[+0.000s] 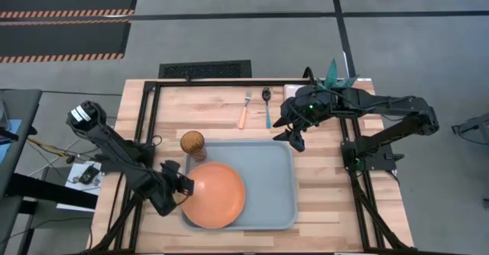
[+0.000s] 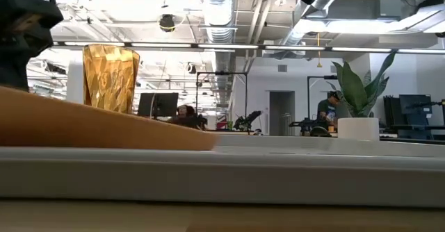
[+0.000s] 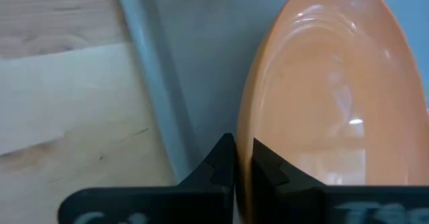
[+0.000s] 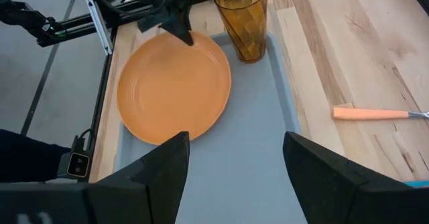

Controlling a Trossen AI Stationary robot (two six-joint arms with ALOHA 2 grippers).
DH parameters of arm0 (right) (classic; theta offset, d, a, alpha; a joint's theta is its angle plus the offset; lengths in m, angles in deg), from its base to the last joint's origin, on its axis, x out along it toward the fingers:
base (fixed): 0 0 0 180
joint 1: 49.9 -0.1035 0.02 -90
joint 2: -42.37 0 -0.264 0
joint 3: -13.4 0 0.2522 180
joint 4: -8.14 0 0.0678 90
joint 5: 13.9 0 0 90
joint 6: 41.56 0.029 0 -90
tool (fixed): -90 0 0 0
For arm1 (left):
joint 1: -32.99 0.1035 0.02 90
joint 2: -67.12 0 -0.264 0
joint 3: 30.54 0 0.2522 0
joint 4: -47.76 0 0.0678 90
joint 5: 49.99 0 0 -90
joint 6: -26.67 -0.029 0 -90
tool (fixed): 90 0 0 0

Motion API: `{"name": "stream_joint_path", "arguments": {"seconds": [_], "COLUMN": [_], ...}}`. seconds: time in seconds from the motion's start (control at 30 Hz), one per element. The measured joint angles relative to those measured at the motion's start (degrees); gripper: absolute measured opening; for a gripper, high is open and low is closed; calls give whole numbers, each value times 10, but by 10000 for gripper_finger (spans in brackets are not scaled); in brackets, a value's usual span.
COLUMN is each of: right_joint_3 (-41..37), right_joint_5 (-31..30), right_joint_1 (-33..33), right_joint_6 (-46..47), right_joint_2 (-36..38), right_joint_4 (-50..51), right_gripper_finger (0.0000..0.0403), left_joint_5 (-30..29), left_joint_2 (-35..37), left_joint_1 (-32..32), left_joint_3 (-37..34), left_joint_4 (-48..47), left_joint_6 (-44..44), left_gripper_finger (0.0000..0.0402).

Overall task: Pick and place plate/cup/fork/spoon on tray
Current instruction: Put the orange plate on the gray tray at the bottom of the brown cup

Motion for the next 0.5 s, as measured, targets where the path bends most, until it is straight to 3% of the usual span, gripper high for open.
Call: {"name": "stream_joint_path", "arguments": {"seconds": [0.2, 0.5], "right_joint_3": [0, 0], "right_joint_5": [0, 0], "right_joint_1": [0, 0], "right_joint_6": [0, 1], "right_joint_2": [0, 0], "right_joint_4": [0, 0], "right_gripper_finger": [265, 265], "left_joint_5": [0, 17], "left_joint_2": [-39, -49], "left_joint_1": [5, 10], "left_joint_3": [0, 1], "left_joint_4": [53, 23], "left_joint_6": [0, 26], "left_gripper_finger": [0, 4]}}
